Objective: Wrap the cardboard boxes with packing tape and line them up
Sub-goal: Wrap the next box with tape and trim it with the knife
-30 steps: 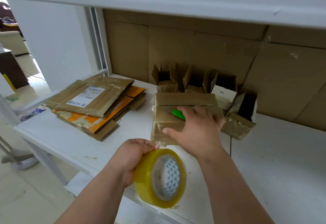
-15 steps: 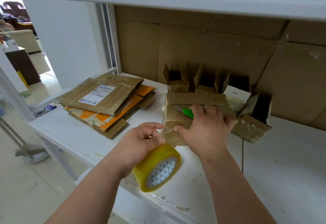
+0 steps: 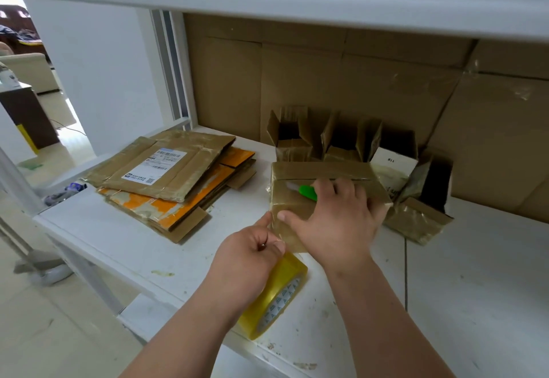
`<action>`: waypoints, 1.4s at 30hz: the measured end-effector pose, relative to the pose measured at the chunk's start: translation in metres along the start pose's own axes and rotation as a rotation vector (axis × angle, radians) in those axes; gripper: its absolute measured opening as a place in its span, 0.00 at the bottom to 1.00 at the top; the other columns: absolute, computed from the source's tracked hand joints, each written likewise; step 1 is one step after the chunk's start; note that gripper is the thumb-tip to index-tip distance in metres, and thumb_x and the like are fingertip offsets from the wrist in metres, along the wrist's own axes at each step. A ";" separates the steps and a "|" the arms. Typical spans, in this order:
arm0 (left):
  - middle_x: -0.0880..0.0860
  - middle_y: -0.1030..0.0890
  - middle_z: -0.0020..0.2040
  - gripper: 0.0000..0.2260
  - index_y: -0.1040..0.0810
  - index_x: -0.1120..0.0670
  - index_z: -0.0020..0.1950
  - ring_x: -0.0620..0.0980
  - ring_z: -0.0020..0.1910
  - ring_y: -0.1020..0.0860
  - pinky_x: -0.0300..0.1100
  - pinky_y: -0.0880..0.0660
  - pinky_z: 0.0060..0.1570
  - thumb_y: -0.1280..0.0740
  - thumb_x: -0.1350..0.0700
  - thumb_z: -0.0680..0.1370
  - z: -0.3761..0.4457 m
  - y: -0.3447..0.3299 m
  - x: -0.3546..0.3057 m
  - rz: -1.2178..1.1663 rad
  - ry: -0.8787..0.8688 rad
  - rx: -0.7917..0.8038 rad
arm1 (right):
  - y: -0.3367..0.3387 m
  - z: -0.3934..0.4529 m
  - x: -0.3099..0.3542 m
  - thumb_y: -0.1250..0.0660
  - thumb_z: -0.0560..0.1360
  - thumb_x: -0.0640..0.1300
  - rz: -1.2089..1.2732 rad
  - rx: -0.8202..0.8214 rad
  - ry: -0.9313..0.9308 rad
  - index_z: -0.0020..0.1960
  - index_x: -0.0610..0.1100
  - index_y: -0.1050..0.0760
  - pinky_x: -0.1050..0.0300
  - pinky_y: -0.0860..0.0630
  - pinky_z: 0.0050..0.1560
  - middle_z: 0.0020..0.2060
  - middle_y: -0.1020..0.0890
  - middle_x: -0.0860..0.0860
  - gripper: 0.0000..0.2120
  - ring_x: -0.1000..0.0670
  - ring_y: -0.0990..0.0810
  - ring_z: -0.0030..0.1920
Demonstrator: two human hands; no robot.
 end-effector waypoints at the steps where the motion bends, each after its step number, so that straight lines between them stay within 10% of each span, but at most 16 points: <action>1: 0.32 0.30 0.69 0.09 0.18 0.53 0.40 0.31 0.51 0.22 0.41 0.24 0.55 0.32 0.56 0.79 0.000 0.000 0.000 0.015 -0.006 0.002 | -0.001 0.001 0.001 0.33 0.65 0.72 -0.005 0.004 0.008 0.61 0.52 0.28 0.45 0.38 0.58 0.58 0.25 0.49 0.33 0.44 0.28 0.60; 10: 0.34 0.23 0.60 0.09 0.21 0.50 0.41 0.41 0.48 0.20 0.39 0.24 0.46 0.35 0.55 0.81 0.006 0.001 -0.006 0.217 -0.052 0.043 | 0.001 0.006 0.004 0.42 0.64 0.78 -0.024 0.048 0.004 0.64 0.53 0.30 0.45 0.39 0.60 0.61 0.27 0.50 0.39 0.45 0.30 0.63; 23: 0.35 0.23 0.65 0.10 0.15 0.53 0.41 0.41 0.56 0.19 0.51 0.22 0.60 0.33 0.57 0.80 0.003 0.030 0.011 -0.250 0.091 0.107 | -0.006 -0.001 0.009 0.41 0.61 0.81 -0.054 0.000 -0.038 0.66 0.51 0.33 0.43 0.38 0.62 0.62 0.30 0.47 0.45 0.42 0.33 0.63; 34: 0.29 0.29 0.68 0.08 0.16 0.51 0.43 0.41 0.57 0.20 0.53 0.24 0.62 0.33 0.56 0.80 0.004 0.018 0.002 -0.093 0.035 0.184 | -0.018 -0.002 0.008 0.21 0.53 0.63 -0.069 -0.175 0.008 0.52 0.44 0.23 0.43 0.28 0.47 0.46 0.23 0.44 0.35 0.40 0.24 0.46; 42: 0.30 0.34 0.71 0.10 0.17 0.53 0.41 0.38 0.59 0.21 0.47 0.23 0.58 0.33 0.59 0.80 0.004 0.011 0.000 -0.129 0.014 0.194 | -0.010 -0.017 -0.033 0.35 0.74 0.49 0.349 -0.158 -0.085 0.62 0.49 0.25 0.49 0.40 0.57 0.54 0.24 0.50 0.16 0.46 0.25 0.57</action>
Point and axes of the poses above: each hand's wrist, its own z-axis towards the middle knuckle, its own y-axis out of the back of the hand, x = y × z, the point moved 3 cm from there along z, towards the middle knuckle
